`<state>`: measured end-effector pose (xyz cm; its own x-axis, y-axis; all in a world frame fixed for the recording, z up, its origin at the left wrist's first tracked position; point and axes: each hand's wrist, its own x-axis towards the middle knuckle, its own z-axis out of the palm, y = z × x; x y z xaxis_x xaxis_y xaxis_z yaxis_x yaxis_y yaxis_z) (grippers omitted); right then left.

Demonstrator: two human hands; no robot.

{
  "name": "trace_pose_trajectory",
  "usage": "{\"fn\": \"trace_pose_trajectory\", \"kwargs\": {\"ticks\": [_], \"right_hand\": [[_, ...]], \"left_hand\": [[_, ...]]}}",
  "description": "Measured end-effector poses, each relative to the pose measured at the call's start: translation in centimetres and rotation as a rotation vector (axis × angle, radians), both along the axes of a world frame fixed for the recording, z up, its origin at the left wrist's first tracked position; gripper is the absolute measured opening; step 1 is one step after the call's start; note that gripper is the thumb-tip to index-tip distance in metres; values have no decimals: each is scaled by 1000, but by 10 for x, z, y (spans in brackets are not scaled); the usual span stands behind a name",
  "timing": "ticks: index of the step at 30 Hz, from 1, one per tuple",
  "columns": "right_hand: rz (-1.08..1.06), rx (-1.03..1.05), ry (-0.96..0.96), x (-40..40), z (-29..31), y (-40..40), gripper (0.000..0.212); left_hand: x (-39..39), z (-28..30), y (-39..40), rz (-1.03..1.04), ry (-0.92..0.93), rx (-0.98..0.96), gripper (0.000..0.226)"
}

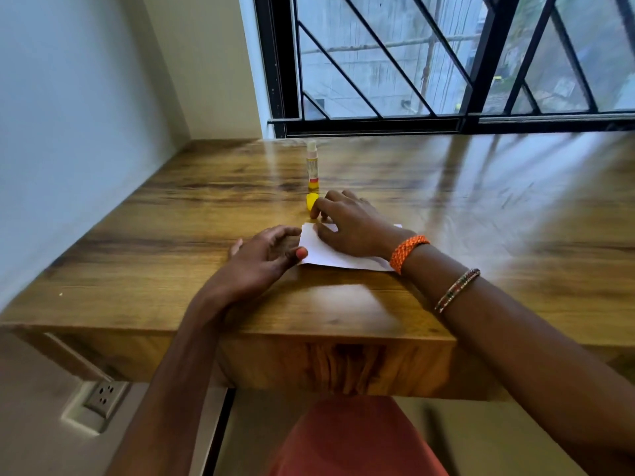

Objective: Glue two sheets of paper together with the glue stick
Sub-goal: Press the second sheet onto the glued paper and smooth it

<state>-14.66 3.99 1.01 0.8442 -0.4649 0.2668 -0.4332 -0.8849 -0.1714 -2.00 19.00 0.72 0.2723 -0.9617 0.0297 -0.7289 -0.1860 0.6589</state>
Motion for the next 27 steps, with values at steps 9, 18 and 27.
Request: {"fn": "trace_pose_trajectory", "kwargs": {"ticks": [9, 18, 27], "right_hand": [[-27, -100, -25, 3, -11, 5, 31], [-56, -36, -108, 3, -11, 6, 33], [-54, -28, -82, 2, -10, 5, 30]], "left_hand": [[-11, 9, -11, 295, -41, -126, 29], [-18, 11, -72, 334, -312, -58, 14], [-27, 7, -72, 327, -313, -149, 16]]}}
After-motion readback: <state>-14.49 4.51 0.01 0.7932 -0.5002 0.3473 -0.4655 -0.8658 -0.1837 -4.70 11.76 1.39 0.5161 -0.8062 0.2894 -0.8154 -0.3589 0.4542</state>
